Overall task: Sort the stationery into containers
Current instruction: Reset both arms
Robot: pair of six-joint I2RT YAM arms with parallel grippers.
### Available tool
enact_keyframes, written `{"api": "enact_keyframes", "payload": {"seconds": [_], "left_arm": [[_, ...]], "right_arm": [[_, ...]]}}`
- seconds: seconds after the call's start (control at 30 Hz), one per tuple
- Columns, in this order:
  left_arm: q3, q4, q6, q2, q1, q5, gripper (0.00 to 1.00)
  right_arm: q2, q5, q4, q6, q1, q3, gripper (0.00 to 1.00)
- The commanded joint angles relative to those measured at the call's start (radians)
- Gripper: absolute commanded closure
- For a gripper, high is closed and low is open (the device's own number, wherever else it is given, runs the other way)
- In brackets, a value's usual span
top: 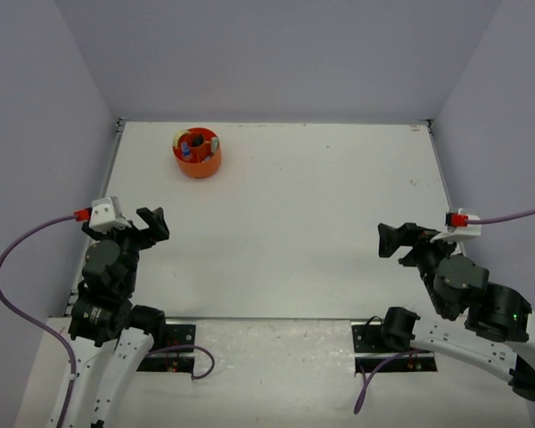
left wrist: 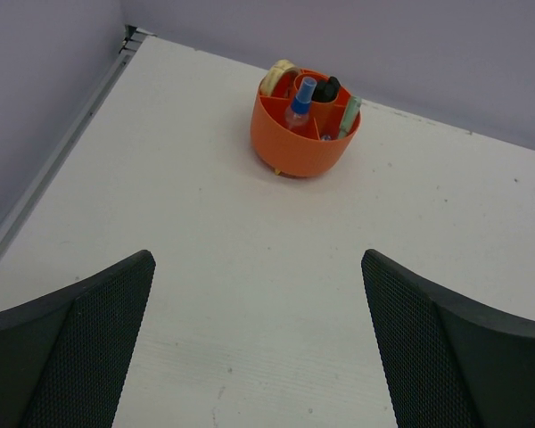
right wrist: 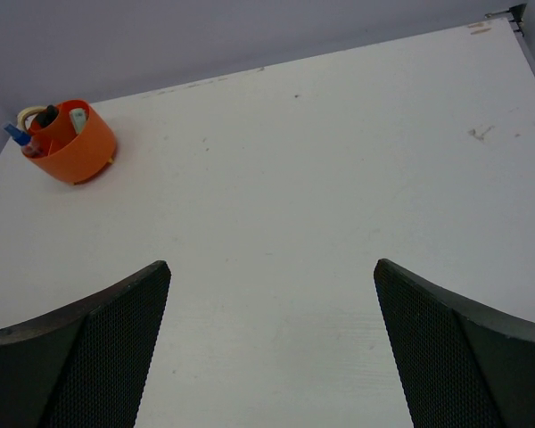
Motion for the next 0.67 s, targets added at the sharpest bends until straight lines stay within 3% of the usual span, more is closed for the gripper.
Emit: {"api": "enact_keyframes", "payload": {"seconds": [0.0,0.63], "left_arm": [[-0.007,0.027,0.012,0.001,-0.015,-0.01,0.0],[-0.014,0.023,0.009,-0.012,-0.024,-0.027,0.0]], "right_arm": [[0.027,0.069,0.05,-0.003,0.0,-0.018,0.01],[0.081,0.077,0.044,0.062,0.0,-0.036,0.01]]}}
